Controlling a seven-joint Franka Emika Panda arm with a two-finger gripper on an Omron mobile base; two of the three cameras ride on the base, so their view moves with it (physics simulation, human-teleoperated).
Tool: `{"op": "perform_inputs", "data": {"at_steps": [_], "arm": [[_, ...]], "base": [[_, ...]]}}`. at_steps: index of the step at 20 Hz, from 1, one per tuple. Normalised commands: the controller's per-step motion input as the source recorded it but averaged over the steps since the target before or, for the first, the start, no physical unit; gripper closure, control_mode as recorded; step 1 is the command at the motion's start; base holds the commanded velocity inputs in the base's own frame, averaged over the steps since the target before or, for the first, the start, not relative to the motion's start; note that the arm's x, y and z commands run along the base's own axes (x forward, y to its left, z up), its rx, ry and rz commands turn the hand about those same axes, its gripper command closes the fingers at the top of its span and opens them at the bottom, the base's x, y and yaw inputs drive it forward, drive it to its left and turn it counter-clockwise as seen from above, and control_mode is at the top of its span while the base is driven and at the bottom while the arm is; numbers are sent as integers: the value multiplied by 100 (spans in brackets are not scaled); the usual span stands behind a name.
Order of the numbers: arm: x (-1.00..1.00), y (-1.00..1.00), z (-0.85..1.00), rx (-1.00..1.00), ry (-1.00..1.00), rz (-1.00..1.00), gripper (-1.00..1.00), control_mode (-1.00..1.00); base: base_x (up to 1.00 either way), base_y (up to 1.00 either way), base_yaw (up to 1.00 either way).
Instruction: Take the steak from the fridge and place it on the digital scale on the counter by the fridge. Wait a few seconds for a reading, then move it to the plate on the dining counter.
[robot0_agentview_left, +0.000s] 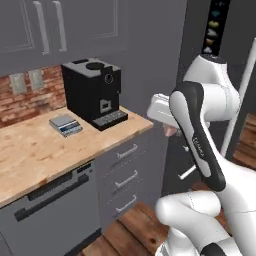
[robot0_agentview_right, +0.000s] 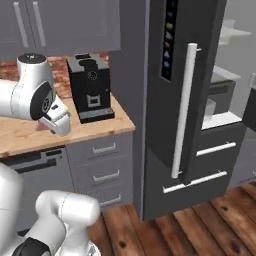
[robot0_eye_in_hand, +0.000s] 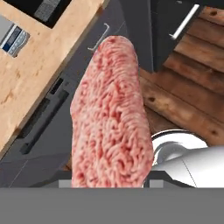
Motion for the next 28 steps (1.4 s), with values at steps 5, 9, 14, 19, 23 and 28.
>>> {"op": "perform_inputs", "data": {"at_steps": [5,9,14,19,23,28], "arm": [[0,0,0,0,0,0,100,100],[0,0,0,0,0,0,100,100],[0,0,0,0,0,0,100,100],[0,0,0,0,0,0,100,100],[0,0,0,0,0,0,100,100],[0,0,0,0,0,0,100,100]], "base": [[-44,1,-92],[-44,-1,-87],[-32,-27,-79],[15,-41,-62],[92,-5,-36],[100,0,-19]]}}
